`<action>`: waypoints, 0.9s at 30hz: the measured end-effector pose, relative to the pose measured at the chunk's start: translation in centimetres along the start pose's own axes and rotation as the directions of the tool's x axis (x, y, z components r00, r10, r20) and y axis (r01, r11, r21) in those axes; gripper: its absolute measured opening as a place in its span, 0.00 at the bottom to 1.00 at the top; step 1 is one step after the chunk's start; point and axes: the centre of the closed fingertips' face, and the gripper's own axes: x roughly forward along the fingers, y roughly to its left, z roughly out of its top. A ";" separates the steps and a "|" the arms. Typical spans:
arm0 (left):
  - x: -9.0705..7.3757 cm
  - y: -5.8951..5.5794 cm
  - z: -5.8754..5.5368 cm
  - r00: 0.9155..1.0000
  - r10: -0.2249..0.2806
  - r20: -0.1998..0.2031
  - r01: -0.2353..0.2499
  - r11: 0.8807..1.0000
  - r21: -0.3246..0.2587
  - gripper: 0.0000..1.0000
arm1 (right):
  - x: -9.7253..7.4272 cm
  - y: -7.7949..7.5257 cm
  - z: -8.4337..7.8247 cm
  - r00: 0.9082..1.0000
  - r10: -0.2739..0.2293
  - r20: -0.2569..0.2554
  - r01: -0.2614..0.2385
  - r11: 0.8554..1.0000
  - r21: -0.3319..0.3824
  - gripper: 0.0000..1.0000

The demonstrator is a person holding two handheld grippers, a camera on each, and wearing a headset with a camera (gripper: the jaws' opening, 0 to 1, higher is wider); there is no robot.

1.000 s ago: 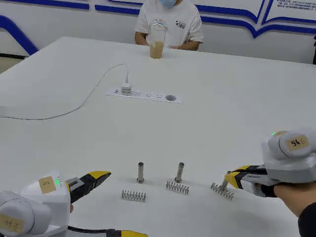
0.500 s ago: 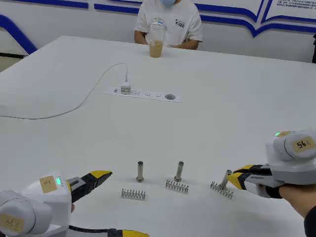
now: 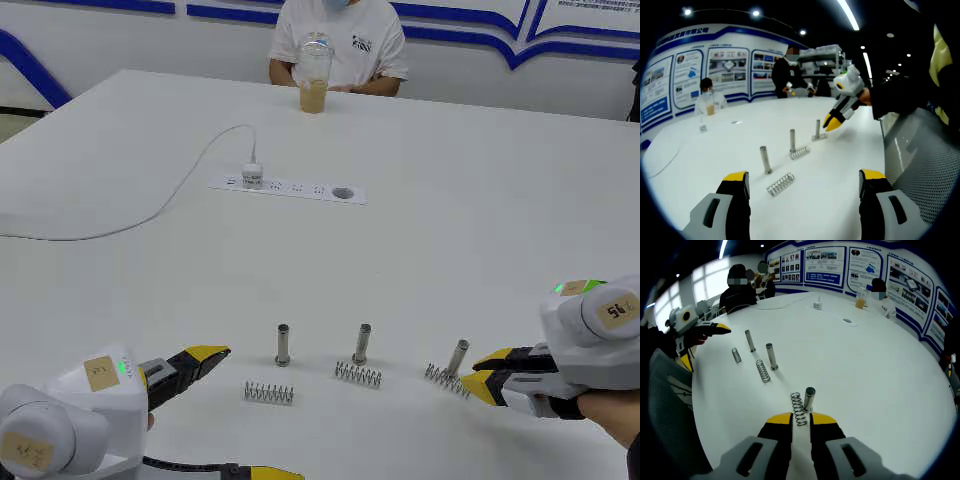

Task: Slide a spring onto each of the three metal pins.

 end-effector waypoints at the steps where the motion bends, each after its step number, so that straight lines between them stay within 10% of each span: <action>1: 0.0 0.0 0.0 1.000 0.000 -0.001 0.000 1.000 0.000 0.92 | 0.2 0.0 -0.1 1.000 0.009 -0.001 -0.009 1.000 -0.008 0.14; 27: 0.6 -0.3 -0.5 1.000 -0.021 -0.014 0.021 1.000 -0.008 0.91 | 2.1 0.1 -1.8 0.992 0.072 -0.101 -0.082 0.991 -0.104 0.13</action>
